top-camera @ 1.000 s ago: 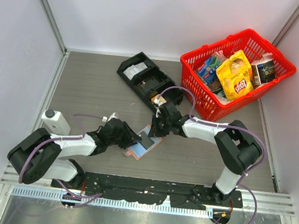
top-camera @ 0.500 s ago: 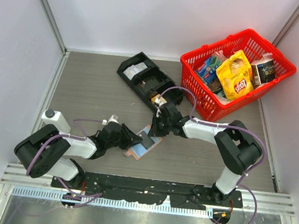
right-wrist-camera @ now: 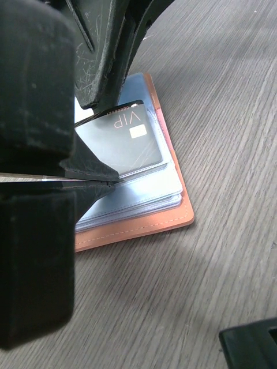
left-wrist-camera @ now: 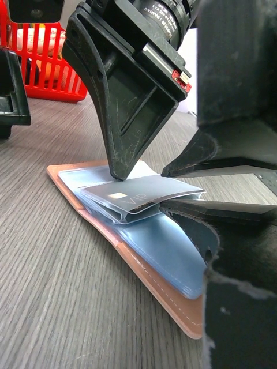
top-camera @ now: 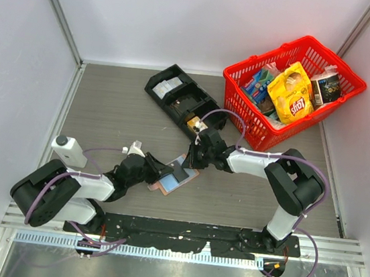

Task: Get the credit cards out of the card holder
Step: Remove the credit card from the card holder.

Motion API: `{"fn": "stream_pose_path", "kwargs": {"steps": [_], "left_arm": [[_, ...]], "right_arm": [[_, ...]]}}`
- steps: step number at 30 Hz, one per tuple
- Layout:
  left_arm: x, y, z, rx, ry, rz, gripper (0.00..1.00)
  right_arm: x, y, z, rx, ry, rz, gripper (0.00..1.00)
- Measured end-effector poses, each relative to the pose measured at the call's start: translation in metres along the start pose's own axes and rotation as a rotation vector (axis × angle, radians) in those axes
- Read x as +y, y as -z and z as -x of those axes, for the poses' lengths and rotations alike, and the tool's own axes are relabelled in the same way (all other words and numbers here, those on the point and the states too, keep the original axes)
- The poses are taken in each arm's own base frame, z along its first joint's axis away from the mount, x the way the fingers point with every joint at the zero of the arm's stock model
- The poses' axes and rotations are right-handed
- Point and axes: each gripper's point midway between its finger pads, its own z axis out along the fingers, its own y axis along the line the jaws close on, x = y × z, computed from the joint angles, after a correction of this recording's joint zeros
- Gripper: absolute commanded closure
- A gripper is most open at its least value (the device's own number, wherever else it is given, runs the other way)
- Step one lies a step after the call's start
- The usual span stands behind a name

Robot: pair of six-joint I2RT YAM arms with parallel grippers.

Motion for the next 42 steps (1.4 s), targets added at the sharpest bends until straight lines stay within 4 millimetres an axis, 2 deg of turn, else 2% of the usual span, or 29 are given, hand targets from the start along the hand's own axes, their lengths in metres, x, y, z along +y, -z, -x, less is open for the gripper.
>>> {"fn": "stream_pose_path", "kwargs": {"steps": [10,16,25,33,35,42], "left_arm": [[-0.004,-0.001,0.005,-0.028,-0.031,-0.028,0.76],[-0.007,-0.002,0.008,-0.045,-0.054,-0.041,0.70],[0.001,-0.011,0.008,-0.047,-0.057,-0.022,0.67],[0.002,-0.016,0.007,-0.042,-0.051,-0.021,0.60],[0.001,-0.018,0.006,-0.040,-0.047,-0.021,0.62],[0.002,-0.022,0.006,-0.037,-0.042,-0.017,0.81]], "right_arm": [[0.000,-0.001,0.001,-0.023,-0.090,0.026,0.99],[0.001,-0.001,0.002,-0.037,-0.138,0.032,0.99],[0.000,-0.001,0.002,-0.065,-0.199,0.045,0.99],[0.000,-0.001,0.002,-0.080,-0.239,0.055,0.99],[0.000,-0.001,0.003,-0.082,-0.244,0.056,0.99],[-0.003,-0.001,0.004,-0.089,-0.269,0.056,0.99]]}}
